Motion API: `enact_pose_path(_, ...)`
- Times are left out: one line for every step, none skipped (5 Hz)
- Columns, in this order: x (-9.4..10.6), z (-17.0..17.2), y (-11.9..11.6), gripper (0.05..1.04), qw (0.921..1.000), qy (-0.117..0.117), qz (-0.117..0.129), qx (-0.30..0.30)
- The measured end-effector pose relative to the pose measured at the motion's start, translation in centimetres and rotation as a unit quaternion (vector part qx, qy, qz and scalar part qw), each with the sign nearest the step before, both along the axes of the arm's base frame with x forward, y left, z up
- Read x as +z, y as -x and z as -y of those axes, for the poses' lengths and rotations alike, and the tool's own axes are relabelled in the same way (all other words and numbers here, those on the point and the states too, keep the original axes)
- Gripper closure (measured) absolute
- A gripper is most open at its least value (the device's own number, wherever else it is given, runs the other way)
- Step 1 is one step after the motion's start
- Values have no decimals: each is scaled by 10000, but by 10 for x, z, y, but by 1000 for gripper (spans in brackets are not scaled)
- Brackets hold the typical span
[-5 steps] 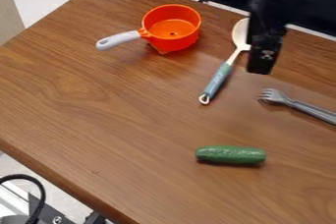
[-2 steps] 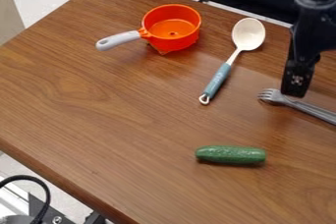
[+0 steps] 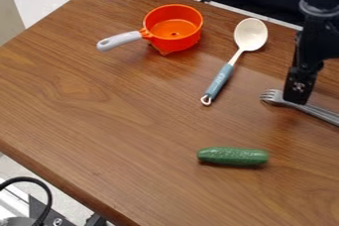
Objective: Move the fork in the bottom middle of the table
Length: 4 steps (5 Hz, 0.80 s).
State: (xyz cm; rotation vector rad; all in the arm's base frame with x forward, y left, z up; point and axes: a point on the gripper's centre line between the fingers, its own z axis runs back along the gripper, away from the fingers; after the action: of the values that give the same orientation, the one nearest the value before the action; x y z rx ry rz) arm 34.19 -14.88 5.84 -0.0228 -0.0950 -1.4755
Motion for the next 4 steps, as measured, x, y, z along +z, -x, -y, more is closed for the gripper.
enact_pose_path(-18,3,7,83,9998,-69,176,-111)
enact_pose_path(-18,7,6,83,9995,-57,263,-147)
enact_pose_path(-18,9,7,83,9995,-52,262,-196)
enact_pose_path(-24,9,10,83,9996,-91,146,-229)
